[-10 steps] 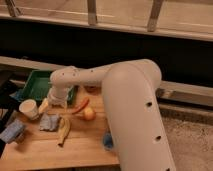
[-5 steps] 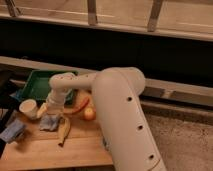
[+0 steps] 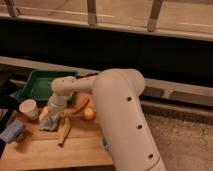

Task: Wipe tray with towel

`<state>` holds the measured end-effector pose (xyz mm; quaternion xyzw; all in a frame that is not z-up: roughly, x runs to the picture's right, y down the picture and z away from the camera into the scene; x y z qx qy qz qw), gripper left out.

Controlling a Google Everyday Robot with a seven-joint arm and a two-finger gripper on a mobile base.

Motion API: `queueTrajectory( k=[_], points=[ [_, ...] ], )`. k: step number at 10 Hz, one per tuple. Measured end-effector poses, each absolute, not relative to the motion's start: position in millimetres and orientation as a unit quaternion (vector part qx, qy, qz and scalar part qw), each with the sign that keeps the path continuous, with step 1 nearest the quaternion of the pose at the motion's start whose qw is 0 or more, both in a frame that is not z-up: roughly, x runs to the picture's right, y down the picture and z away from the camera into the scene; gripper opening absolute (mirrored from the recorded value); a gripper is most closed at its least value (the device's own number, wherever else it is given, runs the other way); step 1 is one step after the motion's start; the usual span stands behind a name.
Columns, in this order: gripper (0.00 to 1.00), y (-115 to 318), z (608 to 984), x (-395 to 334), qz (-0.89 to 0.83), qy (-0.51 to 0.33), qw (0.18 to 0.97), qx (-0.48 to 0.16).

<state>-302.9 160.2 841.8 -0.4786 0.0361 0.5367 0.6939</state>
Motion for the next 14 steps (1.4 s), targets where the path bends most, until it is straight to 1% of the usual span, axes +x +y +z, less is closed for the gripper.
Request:
queueTrajectory(
  k=[3,4,5,6,8,10,14],
  points=[
    [0.26,159.9,837.9,-304.5,0.538,0.038,0.701,-0.467],
    [0.17,158.2,838.1,-302.5,0.54,0.037,0.701,-0.465],
    [0.06,155.8,836.6,-301.2,0.544,0.034,0.7,-0.461],
    [0.01,152.4,835.1,-298.7,0.548,0.03,0.7,-0.457],
    [0.0,136.0,829.6,-287.8,0.565,0.015,0.696,-0.443],
    [0.0,104.0,823.1,-265.1,0.589,-0.005,0.692,-0.417],
    [0.0,10.5,800.9,-206.6,0.634,-0.038,0.692,-0.343]
  ],
)
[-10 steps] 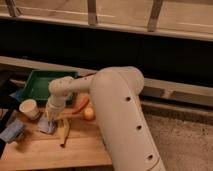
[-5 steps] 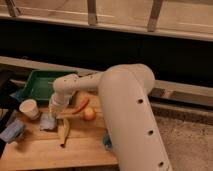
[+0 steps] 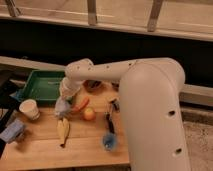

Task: Wipe tray with towel

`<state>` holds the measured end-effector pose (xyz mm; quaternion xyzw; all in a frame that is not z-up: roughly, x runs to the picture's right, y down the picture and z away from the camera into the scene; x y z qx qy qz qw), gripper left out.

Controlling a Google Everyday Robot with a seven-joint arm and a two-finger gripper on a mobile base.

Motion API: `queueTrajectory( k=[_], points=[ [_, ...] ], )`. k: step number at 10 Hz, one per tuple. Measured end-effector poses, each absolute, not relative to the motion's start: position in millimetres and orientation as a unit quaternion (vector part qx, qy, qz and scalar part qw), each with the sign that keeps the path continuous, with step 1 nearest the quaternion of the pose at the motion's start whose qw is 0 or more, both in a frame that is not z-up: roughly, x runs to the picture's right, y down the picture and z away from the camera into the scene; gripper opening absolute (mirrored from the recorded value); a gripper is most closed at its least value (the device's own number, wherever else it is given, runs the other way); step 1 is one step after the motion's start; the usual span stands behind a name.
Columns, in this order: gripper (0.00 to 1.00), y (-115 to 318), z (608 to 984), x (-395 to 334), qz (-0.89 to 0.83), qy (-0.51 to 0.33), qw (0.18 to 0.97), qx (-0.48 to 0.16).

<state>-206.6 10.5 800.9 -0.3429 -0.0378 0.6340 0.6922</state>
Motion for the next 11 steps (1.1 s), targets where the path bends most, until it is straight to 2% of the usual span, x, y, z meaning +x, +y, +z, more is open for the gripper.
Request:
queueTrajectory(
  k=[1,3,8,11],
  points=[
    [0.0,-19.0,788.5,-193.8,0.645,-0.051,0.692,-0.321],
    [0.0,-47.2,776.4,-181.6,0.655,-0.067,0.689,-0.301],
    [0.0,-45.9,776.9,-184.1,0.655,-0.066,0.69,-0.302],
    [0.0,-59.1,798.6,-194.0,0.663,-0.074,0.687,-0.287]
  ],
)
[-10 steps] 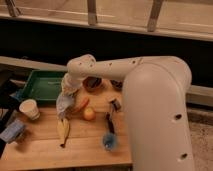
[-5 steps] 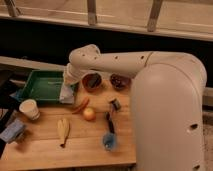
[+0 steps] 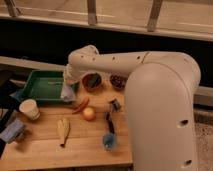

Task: Wipe tray with towel

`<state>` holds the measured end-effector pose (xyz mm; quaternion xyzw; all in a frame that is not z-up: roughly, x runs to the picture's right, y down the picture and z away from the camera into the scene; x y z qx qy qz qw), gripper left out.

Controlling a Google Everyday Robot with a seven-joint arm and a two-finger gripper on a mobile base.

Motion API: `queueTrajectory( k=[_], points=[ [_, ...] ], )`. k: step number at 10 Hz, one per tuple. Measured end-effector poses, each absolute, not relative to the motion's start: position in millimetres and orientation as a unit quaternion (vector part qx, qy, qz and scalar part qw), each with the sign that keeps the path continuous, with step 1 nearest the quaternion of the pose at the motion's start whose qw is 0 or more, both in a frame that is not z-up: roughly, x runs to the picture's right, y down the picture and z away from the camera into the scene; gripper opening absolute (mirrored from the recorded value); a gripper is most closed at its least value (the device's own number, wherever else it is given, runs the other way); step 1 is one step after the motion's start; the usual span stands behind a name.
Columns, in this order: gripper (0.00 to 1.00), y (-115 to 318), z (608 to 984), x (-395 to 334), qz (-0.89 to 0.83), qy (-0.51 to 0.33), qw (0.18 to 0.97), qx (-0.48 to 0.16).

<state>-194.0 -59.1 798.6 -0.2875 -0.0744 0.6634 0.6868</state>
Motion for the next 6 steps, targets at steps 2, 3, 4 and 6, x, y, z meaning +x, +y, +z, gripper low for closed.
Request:
queueTrajectory(
  k=[2,3,4,6],
  points=[
    [0.0,-81.9,816.4,-199.0,0.665,-0.088,0.685,-0.284],
    [0.0,-91.1,824.5,-210.9,0.661,-0.096,0.686,-0.287],
    [0.0,-96.1,830.7,-230.4,0.654,-0.106,0.687,-0.297],
    [0.0,-85.5,841.0,-261.4,0.641,-0.117,0.685,-0.325]
  ],
)
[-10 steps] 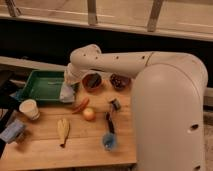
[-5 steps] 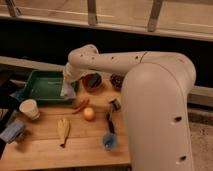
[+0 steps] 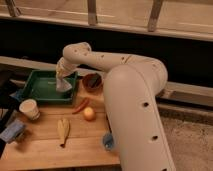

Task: Wipe tray with towel

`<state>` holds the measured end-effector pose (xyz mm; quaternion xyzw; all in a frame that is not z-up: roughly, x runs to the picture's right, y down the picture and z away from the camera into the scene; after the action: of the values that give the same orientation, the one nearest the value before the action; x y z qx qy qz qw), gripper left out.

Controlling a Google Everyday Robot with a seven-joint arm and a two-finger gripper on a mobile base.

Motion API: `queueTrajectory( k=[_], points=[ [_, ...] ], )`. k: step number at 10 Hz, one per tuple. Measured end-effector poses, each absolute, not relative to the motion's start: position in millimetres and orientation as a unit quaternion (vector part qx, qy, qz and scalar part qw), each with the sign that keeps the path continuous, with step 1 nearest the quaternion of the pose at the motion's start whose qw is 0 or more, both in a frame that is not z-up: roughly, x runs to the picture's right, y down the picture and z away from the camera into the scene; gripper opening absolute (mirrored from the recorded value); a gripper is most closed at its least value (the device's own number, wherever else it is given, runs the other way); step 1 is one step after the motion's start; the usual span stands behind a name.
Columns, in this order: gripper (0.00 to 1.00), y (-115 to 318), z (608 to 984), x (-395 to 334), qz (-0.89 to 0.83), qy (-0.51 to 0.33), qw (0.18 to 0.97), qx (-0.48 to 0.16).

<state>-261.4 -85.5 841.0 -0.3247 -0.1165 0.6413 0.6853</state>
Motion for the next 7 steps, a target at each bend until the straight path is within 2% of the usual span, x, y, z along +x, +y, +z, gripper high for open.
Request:
queueTrajectory(
  k=[3,7],
  points=[
    [0.0,-51.1,837.4,-294.7,0.624,-0.125,0.679,-0.366],
    [0.0,-51.0,838.7,-292.3,0.625,-0.124,0.68,-0.364]
  ],
)
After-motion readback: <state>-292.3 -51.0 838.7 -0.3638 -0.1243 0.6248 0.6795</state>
